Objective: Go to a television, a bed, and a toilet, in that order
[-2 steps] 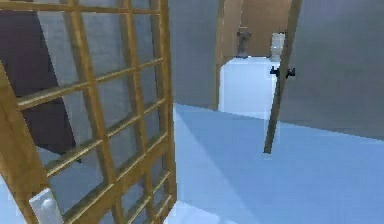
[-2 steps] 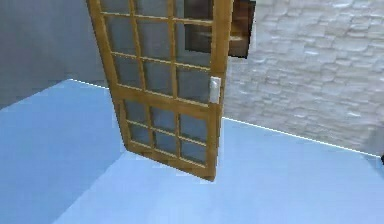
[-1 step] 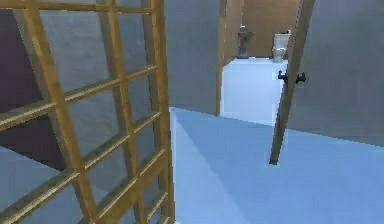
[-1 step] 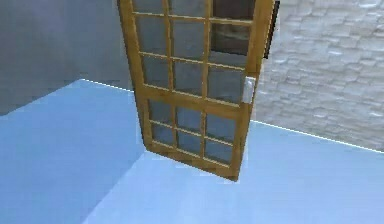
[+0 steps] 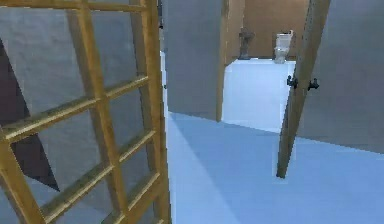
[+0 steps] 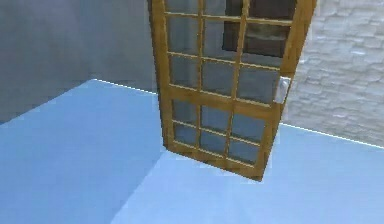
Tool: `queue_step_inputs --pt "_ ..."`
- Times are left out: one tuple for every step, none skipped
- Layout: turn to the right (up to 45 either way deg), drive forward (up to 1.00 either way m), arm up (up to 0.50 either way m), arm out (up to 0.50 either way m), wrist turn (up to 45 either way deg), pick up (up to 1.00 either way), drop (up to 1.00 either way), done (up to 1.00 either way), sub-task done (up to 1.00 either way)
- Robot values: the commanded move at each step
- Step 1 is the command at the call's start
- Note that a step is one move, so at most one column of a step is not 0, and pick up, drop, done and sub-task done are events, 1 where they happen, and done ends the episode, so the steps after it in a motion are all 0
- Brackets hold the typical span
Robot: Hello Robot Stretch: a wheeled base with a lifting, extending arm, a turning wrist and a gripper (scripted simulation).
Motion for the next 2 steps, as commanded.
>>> queue_step_inputs --pt "18.0 0.00 0.00 0.00 0.0 0.00 0.00 0.00 0.00" --pt "3.0 0.00 0.00 0.00 0.0 0.00 0.00 0.00 0.00"
